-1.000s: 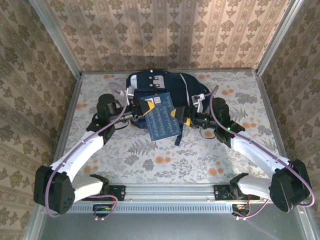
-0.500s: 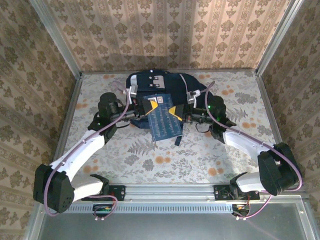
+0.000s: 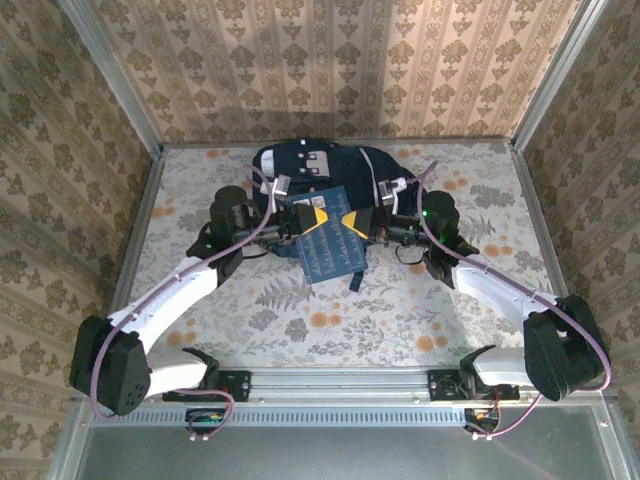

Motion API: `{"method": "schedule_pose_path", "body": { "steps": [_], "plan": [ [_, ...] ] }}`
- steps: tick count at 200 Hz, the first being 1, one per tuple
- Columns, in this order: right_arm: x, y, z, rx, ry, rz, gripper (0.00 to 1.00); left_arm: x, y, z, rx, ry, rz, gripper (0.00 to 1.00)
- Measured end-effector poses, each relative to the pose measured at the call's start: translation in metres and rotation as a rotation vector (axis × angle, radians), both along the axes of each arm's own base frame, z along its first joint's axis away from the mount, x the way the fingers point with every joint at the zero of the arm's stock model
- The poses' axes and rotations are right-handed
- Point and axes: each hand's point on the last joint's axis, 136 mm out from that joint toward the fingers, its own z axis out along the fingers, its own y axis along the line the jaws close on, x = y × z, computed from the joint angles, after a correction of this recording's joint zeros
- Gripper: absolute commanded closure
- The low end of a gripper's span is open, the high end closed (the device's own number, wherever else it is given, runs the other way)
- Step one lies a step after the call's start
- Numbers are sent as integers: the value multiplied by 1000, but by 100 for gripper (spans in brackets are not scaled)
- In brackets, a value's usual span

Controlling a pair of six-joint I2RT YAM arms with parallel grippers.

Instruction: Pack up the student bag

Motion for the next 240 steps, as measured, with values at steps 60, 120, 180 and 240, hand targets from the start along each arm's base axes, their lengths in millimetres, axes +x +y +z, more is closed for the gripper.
{"method": "schedule_pose_path", "body": {
  "steps": [60,120,180,240],
  "plan": [
    [5,-11,-9,-49,4,-48,22,2,-5,4,4,-32,-11,100],
    [-3,-30,-26,2,56,-162,2,22,-1,44,-68,-98,87,100],
    [-24,-14,8,226,-15,-264,0,59,-1,76,-175,-131,244,100],
    [-13,-25,65,374,-162,-400,17,66,-13,73,-207,-91,294,100]
  ]
}}
